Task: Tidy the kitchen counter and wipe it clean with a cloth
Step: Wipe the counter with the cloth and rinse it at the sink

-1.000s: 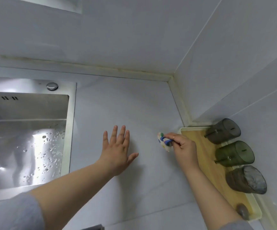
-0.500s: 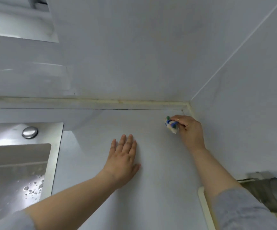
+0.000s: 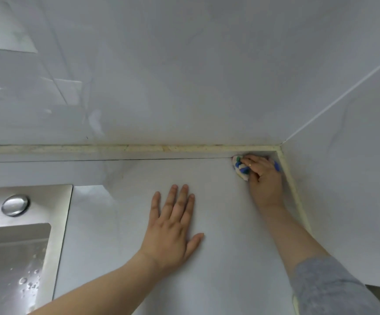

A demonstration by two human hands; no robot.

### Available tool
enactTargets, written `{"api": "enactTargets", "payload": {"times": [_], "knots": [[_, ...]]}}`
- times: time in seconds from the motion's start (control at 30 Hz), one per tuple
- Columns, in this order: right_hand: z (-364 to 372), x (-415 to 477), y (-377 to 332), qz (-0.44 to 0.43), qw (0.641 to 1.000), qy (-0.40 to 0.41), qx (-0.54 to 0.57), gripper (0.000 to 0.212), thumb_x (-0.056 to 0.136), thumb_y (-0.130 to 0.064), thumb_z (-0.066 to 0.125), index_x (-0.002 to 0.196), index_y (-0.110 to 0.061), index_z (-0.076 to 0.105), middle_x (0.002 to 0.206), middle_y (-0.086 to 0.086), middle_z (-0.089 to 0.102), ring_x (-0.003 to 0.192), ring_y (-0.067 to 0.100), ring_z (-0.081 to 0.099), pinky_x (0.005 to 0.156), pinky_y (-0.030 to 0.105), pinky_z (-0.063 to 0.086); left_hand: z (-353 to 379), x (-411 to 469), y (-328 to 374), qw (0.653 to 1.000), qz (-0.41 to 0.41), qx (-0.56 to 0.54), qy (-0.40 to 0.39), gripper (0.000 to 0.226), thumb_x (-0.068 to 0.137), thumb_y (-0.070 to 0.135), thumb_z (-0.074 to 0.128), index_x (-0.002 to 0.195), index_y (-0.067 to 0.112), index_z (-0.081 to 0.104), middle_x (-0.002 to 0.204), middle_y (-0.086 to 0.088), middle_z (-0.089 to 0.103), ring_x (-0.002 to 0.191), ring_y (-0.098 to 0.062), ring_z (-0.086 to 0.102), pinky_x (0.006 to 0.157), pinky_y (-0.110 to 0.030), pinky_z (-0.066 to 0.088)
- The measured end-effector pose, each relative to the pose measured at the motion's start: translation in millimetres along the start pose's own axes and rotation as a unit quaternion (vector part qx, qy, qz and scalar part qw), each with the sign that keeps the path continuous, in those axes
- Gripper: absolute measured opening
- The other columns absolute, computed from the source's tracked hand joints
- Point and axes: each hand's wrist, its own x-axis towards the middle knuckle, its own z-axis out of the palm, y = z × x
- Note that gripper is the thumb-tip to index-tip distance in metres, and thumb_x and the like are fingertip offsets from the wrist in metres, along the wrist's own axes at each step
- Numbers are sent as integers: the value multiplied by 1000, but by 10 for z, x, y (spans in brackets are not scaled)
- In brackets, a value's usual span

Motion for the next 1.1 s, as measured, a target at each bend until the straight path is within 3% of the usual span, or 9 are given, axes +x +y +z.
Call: {"api": "enactTargets", "payload": {"times": [0.13,0.2,0.4,0.47,0.57,0.73,0.83,0.93,1.1], "knots": [[-49,-132,-41,32,999,-3,6,39,78,0,46,105,-8,73,112,8,69,107,20,58,109,14,23,-14,8,-9,1000,-3,-4,-15,78,88,59,32,143,5,41,153,-16,31,141,-37,29,107,-60,19],[-119,-277,-59,35,999,-2,6,38,77,1,46,103,-7,73,111,8,69,106,17,58,105,9,23,-31,11,-9,1000,-5,-3,-20,78,88,59,31,142,5,43,152,-17,33,140,-37,30,107,-60,19],[-358,-918,-123,40,999,6,-2,37,76,4,49,102,-6,73,108,7,70,102,16,61,100,14,36,-61,1,13,999,-7,-1,-41,80,87,61,26,141,5,45,151,-16,36,139,-37,32,107,-59,17],[-448,-1153,-140,51,999,5,-2,36,76,3,50,101,-7,74,107,6,70,102,13,59,100,14,37,-109,17,31,998,-18,12,-55,87,86,64,13,149,8,32,157,-15,21,145,-36,17,112,-57,8],[-598,-1502,-175,69,998,-6,-5,36,75,2,51,101,-8,74,108,3,69,102,14,61,99,20,41,-139,15,43,996,-27,41,-80,96,72,66,-16,152,14,-8,159,-8,-17,146,-30,-16,115,-54,-11],[-773,-1785,-203,67,996,-50,-37,35,78,5,55,107,-7,72,113,7,69,104,22,63,97,37,47,-243,-165,179,996,-35,31,-82,96,70,67,-19,150,12,-18,157,-8,-24,144,-30,-23,116,-51,-11],[-781,-1878,-227,84,986,-34,-137,29,82,2,64,110,-2,68,108,17,66,94,34,64,86,38,52,-247,-458,358,996,-8,-12,-85,96,77,69,-12,152,9,-3,159,-10,-12,146,-32,-13,116,-50,-8],[-707,-1898,-311,143,971,7,-191,28,75,0,73,101,2,66,91,22,60,77,39,61,68,41,54,-173,-802,506,996,25,-20,-82,86,93,64,8,140,1,44,149,-17,39,138,-37,34,107,-53,17],[-576,-1909,-530,147,975,-7,-164,23,74,2,73,96,2,67,87,21,61,73,38,62,62,39,52,-74,-1163,571,987,49,-2,-152,82,78,61,35,131,2,56,140,-15,51,127,-38,50,100,-54,24]]}}
